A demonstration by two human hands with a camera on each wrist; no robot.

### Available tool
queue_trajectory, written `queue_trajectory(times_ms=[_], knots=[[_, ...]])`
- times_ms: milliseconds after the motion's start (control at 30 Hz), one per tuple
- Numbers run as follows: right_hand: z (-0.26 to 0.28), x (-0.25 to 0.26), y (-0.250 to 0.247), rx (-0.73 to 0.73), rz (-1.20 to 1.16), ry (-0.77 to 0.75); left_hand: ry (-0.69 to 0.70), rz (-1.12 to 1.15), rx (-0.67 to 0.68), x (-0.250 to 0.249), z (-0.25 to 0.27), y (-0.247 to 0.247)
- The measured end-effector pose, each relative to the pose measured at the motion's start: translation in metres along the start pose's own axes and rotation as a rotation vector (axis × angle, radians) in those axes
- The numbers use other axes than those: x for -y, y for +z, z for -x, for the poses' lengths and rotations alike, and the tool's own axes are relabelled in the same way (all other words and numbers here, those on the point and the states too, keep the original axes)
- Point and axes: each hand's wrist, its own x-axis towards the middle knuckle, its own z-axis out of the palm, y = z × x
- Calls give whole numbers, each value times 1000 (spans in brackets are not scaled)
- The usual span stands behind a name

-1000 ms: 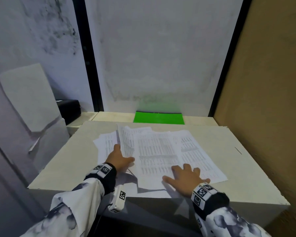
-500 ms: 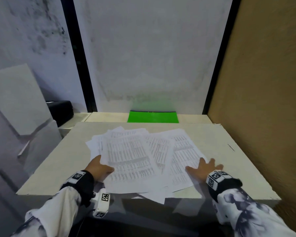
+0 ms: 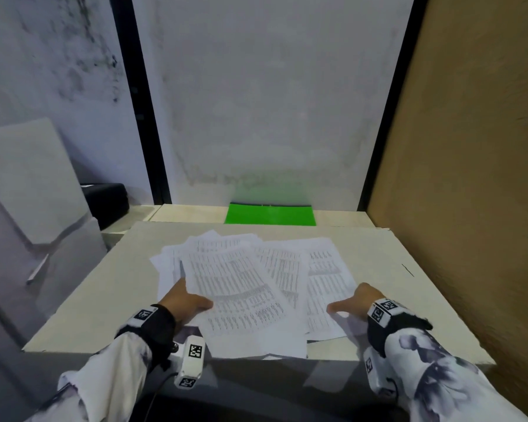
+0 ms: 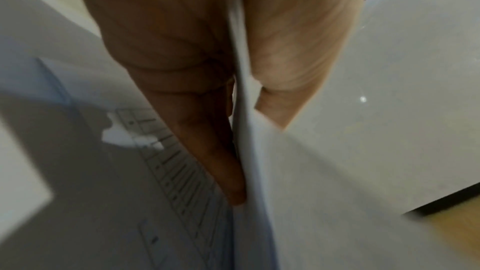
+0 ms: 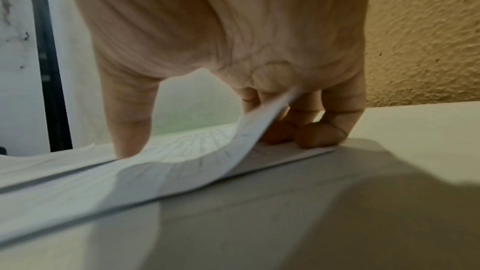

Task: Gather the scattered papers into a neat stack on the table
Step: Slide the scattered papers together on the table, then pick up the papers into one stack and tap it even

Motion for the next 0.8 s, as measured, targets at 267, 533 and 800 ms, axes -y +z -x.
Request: queue_trajectory(times_ms=[267,533,800], knots=[[1,-9,5,-123,140,41,-96,196,106,17,-11,-29],[23,-3,9,-237,308,-215,-44,84,65,-4,-9,-8],[43,41,31,-27,-20,-356,223,449,113,-40,9,-21]])
